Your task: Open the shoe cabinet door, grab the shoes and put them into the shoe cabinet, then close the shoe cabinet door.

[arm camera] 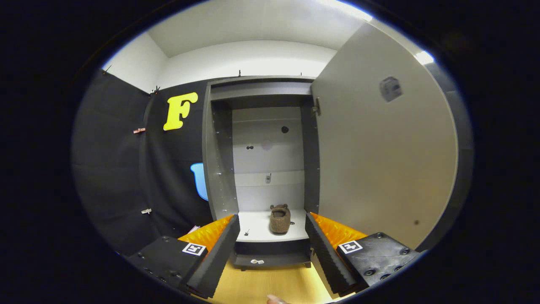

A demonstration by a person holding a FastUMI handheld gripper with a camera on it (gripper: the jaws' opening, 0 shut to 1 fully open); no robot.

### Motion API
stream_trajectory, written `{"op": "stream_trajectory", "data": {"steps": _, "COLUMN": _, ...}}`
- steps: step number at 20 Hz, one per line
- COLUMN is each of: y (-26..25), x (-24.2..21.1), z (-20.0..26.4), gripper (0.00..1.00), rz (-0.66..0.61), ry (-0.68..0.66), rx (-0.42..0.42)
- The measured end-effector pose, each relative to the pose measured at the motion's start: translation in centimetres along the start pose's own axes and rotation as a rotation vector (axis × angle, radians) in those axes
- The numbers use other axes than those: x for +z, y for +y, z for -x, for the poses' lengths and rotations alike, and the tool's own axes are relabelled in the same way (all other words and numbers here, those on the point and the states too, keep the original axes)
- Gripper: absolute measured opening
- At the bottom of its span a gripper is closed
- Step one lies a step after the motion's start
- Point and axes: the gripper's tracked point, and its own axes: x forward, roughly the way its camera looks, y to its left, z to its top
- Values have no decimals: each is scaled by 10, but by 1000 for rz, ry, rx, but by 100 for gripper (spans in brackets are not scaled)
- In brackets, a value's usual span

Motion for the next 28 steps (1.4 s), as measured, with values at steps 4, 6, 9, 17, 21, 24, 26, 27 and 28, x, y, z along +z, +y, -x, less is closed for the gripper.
{"op": "stream_trajectory", "data": {"steps": 4, "y": -34, "x": 1, "z": 53, "gripper": 97, "rz": -16, "ry": -30, "rx": -99}}
{"op": "stream_trajectory", "data": {"steps": 6, "y": -56, "x": 1, "z": 70, "gripper": 97, "rz": -13, "ry": -28, "rx": -187}}
{"op": "stream_trajectory", "data": {"steps": 9, "y": -87, "x": 7, "z": 96, "gripper": 98, "rz": -11, "ry": -38, "rx": -296}}
{"op": "stream_trajectory", "data": {"steps": 17, "y": -170, "x": 5, "z": 134, "gripper": 98, "rz": 8, "ry": -26, "rx": -440}}
{"op": "stream_trajectory", "data": {"steps": 21, "y": -213, "x": -6, "z": 118, "gripper": 98, "rz": 8, "ry": 11, "rx": -382}}
{"op": "stream_trajectory", "data": {"steps": 24, "y": -225, "x": -15, "z": 98, "gripper": 98, "rz": 40, "ry": 42, "rx": -272}}
{"op": "stream_trajectory", "data": {"steps": 26, "y": -223, "x": -20, "z": 86, "gripper": 98, "rz": 61, "ry": 55, "rx": -188}}
{"op": "stream_trajectory", "data": {"steps": 27, "y": -221, "x": -21, "z": 81, "gripper": 98, "rz": 64, "ry": 55, "rx": -145}}
{"op": "stream_trajectory", "data": {"steps": 28, "y": -219, "x": -21, "z": 78, "gripper": 98, "rz": 64, "ry": 47, "rx": -104}}
